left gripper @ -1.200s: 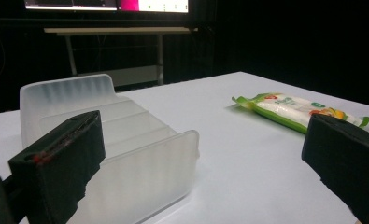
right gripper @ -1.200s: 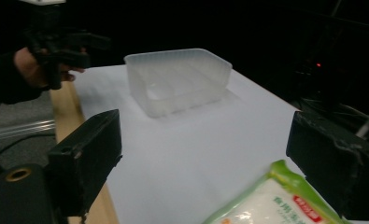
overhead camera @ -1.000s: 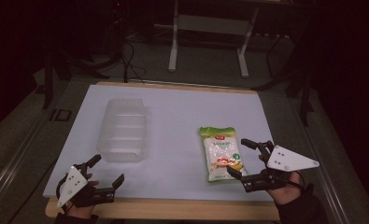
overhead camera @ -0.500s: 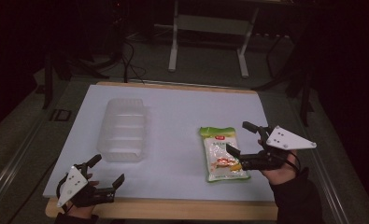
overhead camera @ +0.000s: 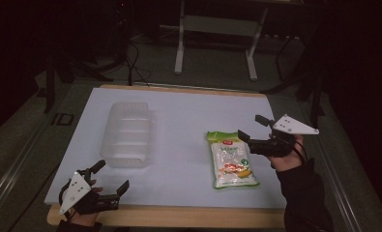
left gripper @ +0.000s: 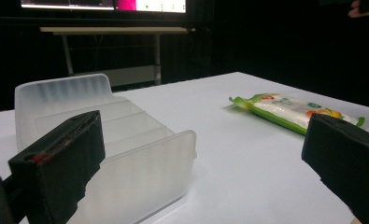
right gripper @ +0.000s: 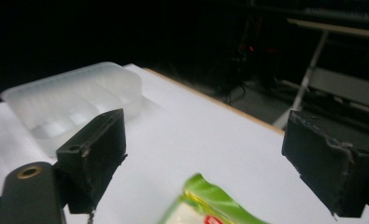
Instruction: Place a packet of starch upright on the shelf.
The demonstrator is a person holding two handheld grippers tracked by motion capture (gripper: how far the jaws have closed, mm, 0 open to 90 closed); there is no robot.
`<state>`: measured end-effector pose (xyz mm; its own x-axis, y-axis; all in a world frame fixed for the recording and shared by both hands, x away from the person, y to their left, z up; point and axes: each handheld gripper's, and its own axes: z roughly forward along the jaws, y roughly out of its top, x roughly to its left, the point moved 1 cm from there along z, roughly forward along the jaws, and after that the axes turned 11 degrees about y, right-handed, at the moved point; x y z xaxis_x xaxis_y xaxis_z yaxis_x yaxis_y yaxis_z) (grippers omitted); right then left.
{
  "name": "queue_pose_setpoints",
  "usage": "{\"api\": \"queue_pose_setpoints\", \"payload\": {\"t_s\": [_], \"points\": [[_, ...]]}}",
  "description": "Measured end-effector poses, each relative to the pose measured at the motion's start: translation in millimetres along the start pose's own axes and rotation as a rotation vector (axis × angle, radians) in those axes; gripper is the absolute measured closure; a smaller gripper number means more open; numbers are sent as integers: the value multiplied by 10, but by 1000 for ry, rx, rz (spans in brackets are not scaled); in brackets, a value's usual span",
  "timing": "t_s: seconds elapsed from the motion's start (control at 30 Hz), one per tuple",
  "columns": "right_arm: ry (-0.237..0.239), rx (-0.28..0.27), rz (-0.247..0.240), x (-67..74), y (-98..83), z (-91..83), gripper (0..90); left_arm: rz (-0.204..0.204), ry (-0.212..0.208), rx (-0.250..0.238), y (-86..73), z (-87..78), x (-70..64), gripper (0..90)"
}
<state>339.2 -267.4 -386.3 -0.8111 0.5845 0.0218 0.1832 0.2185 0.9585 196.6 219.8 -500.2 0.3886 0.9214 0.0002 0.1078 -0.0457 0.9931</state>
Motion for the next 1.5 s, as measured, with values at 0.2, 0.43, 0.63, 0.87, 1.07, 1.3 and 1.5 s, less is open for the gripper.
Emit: {"api": "queue_pose_setpoints", "payload": {"t_s": [0.2,0.43,0.63,0.87,1.07,1.3,1.5], "points": [[-30,51,68,-180,-172,113,185,2,0,5,-3,8,-5,0],[-60,104,146,-356,-376,233,224,1,-2,8,-5,10,-3,0],[-87,166,191,-471,-563,354,239,-2,-4,11,-9,15,-2,0],[-104,227,248,-615,-807,510,249,0,-8,17,-13,23,-2,0],[-123,279,286,-706,-983,620,264,1,-9,19,-16,29,-2,0],[-126,338,346,-776,-1173,717,280,-1,-13,24,-20,34,-1,0],[-115,348,380,-793,-1255,770,279,1,-17,26,-21,36,-2,0]]}}
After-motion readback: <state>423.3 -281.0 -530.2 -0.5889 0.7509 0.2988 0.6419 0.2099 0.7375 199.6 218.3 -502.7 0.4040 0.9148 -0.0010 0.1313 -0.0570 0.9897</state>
